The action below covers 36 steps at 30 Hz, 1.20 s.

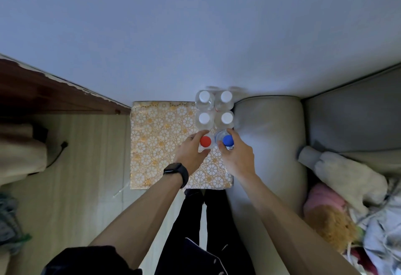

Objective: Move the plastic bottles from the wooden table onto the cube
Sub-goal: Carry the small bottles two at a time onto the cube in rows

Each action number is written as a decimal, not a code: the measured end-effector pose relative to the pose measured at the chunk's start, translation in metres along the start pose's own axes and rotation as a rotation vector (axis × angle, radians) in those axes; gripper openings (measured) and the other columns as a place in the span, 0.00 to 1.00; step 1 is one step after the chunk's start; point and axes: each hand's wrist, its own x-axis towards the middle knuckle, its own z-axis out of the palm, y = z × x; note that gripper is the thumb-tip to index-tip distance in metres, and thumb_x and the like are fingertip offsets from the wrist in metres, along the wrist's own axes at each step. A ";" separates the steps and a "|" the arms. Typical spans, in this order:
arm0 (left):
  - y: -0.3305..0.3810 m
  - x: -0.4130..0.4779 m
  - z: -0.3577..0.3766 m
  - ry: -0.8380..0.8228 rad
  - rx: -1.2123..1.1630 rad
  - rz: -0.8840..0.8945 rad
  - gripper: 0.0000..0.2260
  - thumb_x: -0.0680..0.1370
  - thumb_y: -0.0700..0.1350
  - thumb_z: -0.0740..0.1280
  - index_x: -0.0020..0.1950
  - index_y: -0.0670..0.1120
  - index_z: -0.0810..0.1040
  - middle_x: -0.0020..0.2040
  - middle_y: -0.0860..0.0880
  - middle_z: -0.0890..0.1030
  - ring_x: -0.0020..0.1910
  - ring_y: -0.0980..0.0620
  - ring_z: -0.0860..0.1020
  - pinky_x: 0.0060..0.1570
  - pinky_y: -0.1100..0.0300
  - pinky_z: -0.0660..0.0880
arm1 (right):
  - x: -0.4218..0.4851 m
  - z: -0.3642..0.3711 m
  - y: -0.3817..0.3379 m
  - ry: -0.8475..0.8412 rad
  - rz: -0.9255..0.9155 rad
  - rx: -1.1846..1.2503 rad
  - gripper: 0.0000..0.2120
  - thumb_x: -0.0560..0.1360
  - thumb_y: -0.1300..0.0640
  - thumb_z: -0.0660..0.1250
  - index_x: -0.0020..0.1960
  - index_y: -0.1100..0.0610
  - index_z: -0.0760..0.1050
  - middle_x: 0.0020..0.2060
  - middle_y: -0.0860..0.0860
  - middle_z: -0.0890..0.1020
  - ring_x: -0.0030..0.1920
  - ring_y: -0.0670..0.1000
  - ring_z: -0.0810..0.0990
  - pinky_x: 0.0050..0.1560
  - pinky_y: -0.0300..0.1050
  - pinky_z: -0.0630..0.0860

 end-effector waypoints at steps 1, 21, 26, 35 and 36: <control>0.000 0.001 0.000 0.008 -0.022 -0.005 0.25 0.77 0.50 0.72 0.72 0.58 0.69 0.64 0.48 0.78 0.58 0.44 0.80 0.59 0.44 0.77 | -0.001 0.000 0.000 0.002 -0.004 0.001 0.23 0.79 0.45 0.66 0.73 0.46 0.69 0.51 0.51 0.83 0.49 0.56 0.82 0.51 0.48 0.76; -0.013 -0.007 -0.002 0.039 -0.146 -0.104 0.35 0.72 0.39 0.73 0.71 0.58 0.59 0.65 0.46 0.75 0.54 0.45 0.80 0.50 0.44 0.81 | -0.012 -0.003 -0.001 -0.125 0.141 -0.004 0.41 0.77 0.53 0.70 0.81 0.53 0.50 0.49 0.51 0.78 0.38 0.50 0.80 0.42 0.47 0.78; -0.020 -0.024 -0.021 -0.014 -0.096 -0.124 0.31 0.74 0.41 0.72 0.73 0.55 0.62 0.68 0.46 0.73 0.55 0.45 0.80 0.51 0.46 0.81 | -0.035 -0.010 -0.006 -0.323 0.164 -0.274 0.33 0.78 0.44 0.65 0.77 0.56 0.60 0.57 0.53 0.81 0.51 0.54 0.80 0.49 0.44 0.73; -0.015 -0.114 -0.119 0.067 -0.082 -0.108 0.24 0.78 0.48 0.69 0.73 0.54 0.68 0.69 0.49 0.76 0.60 0.50 0.78 0.52 0.54 0.79 | -0.093 -0.060 -0.105 -0.476 -0.194 -0.473 0.23 0.80 0.42 0.61 0.72 0.49 0.71 0.70 0.49 0.76 0.68 0.53 0.75 0.63 0.46 0.70; -0.014 -0.127 -0.133 0.107 -0.068 -0.108 0.24 0.78 0.49 0.68 0.73 0.54 0.67 0.70 0.49 0.75 0.60 0.50 0.78 0.53 0.53 0.79 | -0.101 -0.063 -0.121 -0.469 -0.267 -0.470 0.21 0.80 0.43 0.61 0.71 0.48 0.72 0.70 0.48 0.75 0.68 0.52 0.75 0.63 0.46 0.70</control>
